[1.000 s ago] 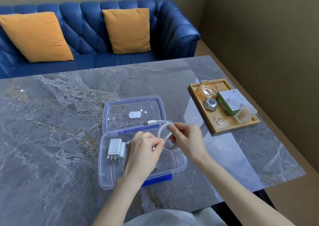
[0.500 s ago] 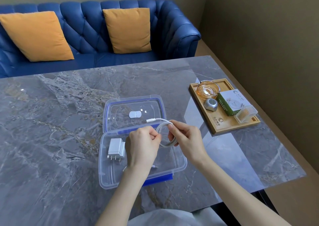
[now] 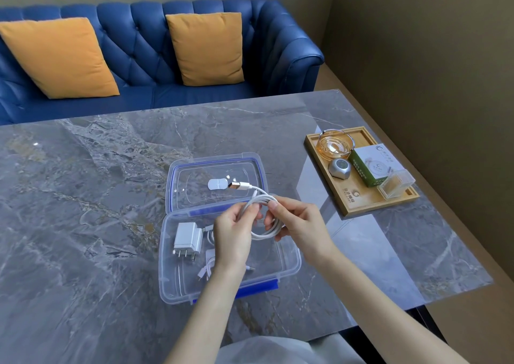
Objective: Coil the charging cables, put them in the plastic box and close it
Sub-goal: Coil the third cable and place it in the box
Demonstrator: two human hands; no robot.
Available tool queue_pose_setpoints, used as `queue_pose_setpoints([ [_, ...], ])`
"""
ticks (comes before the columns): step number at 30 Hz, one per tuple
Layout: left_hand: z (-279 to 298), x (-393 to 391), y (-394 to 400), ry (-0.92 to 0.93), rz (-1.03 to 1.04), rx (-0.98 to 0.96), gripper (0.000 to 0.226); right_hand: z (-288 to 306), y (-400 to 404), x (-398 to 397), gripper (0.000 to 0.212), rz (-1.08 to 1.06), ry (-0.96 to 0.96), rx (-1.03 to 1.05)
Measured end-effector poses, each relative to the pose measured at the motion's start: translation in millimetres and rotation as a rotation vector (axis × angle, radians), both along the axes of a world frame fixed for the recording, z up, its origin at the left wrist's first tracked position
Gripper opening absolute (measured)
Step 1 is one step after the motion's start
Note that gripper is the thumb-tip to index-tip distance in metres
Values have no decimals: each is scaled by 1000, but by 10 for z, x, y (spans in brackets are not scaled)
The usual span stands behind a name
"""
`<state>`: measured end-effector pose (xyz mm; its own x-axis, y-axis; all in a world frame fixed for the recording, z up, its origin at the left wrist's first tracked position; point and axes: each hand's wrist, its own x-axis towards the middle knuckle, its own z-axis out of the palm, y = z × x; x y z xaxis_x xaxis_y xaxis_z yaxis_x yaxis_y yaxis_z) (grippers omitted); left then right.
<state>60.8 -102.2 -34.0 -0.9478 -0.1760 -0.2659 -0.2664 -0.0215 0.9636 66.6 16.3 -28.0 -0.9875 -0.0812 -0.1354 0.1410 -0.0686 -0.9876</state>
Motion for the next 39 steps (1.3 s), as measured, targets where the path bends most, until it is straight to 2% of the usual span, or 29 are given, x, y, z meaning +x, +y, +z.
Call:
queue_pose_setpoints([
  [2, 33, -3, 28, -109, 63, 241, 21, -2, -31, 15, 20, -48, -5, 37],
  [5, 71, -28, -3, -268, 33, 626, 18, -9, -53, 15, 20, -120, -25, 87],
  [7, 82, -48, -60, -310, -16, 720, 20, -10, -47, 4, 21, -153, -46, 90],
  [12, 62, -71, -117, -191, -1, 493, 14, -13, -18, 58, 24, -176, -83, 45],
  [15, 36, -37, -106, -141, -39, 427, 10, -2, 4, 70, 22, -197, -94, 25],
  [19, 43, 23, -157, -152, -208, 469, 13, -24, 19, 83, 22, -199, -92, 64],
  [24, 30, 51, -203, -172, -205, 398, 12, -50, 44, 84, 21, -157, -176, 62],
  [29, 25, 55, -203, -172, -226, 431, 12, -72, 125, -23, 31, -135, -364, -137],
  [32, 17, 71, -188, -165, -214, 447, 13, -78, 167, -80, 23, -109, -404, -286],
  [35, -10, 62, -199, -134, -132, 512, 15, -84, 231, -90, 21, -180, -432, -408],
  [37, -19, 44, -216, -107, -84, 567, 16, -128, 286, -66, 18, -182, -435, -382],
  [39, -15, 30, -229, -80, -68, 594, 15, -169, 312, -24, 17, -143, -422, -226],
])
